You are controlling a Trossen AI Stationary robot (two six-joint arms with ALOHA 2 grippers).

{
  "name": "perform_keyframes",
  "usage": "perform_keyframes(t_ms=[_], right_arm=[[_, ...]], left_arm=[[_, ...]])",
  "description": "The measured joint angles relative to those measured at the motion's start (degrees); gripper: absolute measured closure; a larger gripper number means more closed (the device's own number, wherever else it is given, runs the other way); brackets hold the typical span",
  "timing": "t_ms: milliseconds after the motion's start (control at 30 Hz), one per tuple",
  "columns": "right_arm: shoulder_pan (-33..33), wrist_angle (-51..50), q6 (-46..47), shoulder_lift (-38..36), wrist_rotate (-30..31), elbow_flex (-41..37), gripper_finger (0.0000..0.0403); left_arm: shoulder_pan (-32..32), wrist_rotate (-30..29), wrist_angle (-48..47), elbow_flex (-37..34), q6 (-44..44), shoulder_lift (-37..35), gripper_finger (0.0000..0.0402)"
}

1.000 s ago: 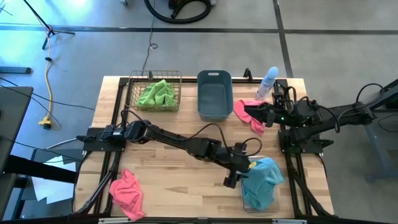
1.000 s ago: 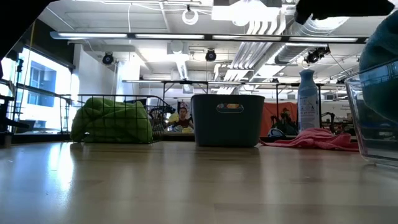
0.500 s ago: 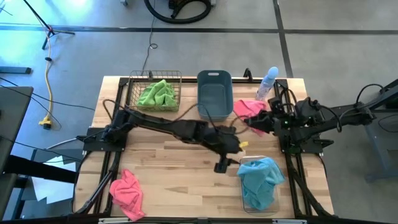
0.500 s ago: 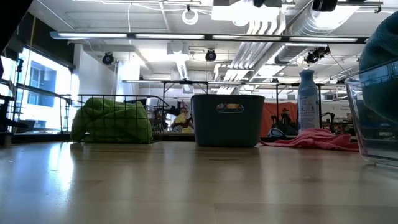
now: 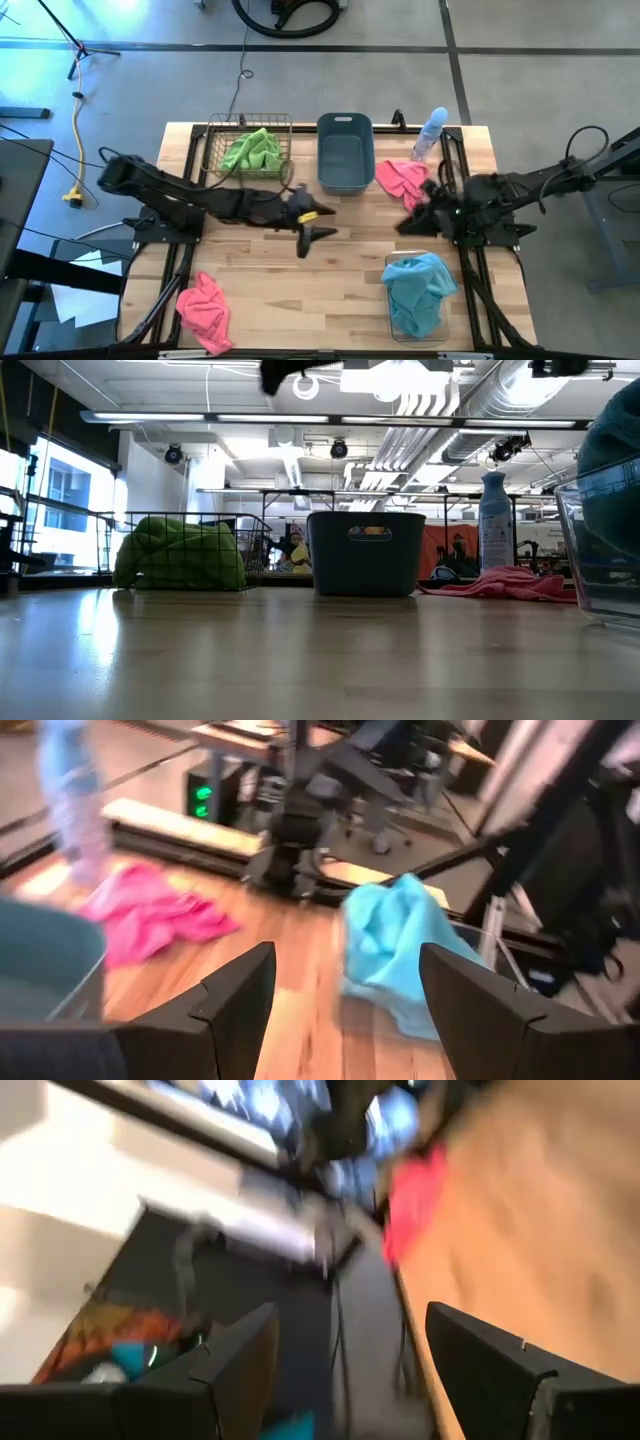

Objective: Sort microfiber towel by color & place in baskets
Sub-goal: Put the blue towel into the transparent bin

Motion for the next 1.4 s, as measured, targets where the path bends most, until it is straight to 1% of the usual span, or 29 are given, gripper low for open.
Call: perform_keyframes(t_ms=[133, 233, 400, 533, 600, 667, 767, 900, 1233, 1400], right_arm=[[5.05, -13.46, 10.33, 2.22, -3.36, 0.0, 0.0153], [8.39, -20.09, 14.84, 2.91, -6.19, -0.06, 0.0153], [11.56, -22.08, 20.89, 0.61, -8.32, -0.04, 0.0153], [13.79, -32.42, 28.09, -0.57, -10.89, -0.04, 0.0153], [15.26, -39.13, 31.61, -0.35, -12.78, -0.04, 0.0153], [16.63, -43.63, 33.66, 0.29, -14.85, -0.04, 0.0153], [18.79, -47.33, 33.85, 1.26, -18.27, -0.04, 0.0153], [21.37, -49.53, 33.15, 2.92, -17.21, -0.04, 0.0153], [28.26, -50.71, 19.68, 11.06, -17.15, -0.04, 0.0153], [29.79, -49.62, 15.74, 15.09, -16.65, -0.04, 0.0153]], left_arm=[[-1.03, -5.79, 4.04, -7.67, -5.69, -4.53, 0.0168], [-1.35, -7.92, 6.46, -10.52, -7.97, -5.74, 0.0168], [-1.33, -8.56, 7.33, -10.77, -8.55, -5.85, 0.0168], [-1.12, -8.63, 7.41, -10.77, -8.4, -5.85, 0.0168], [-0.98, -8.63, 7.39, -10.77, -8.42, -5.85, 0.0168], [-0.93, -8.61, 7.36, -10.77, -8.42, -5.83, 0.0168], [-0.93, -8.39, 7.36, -10.77, -8.42, -5.83, 0.0168], [-0.93, -8.36, 7.35, -10.77, -8.42, -5.83, 0.0168], [-0.93, -8.23, 7.32, -10.77, -8.42, -5.79, 0.0167], [-0.93, -8.2, 7.32, -10.77, -8.42, -5.79, 0.0167]])
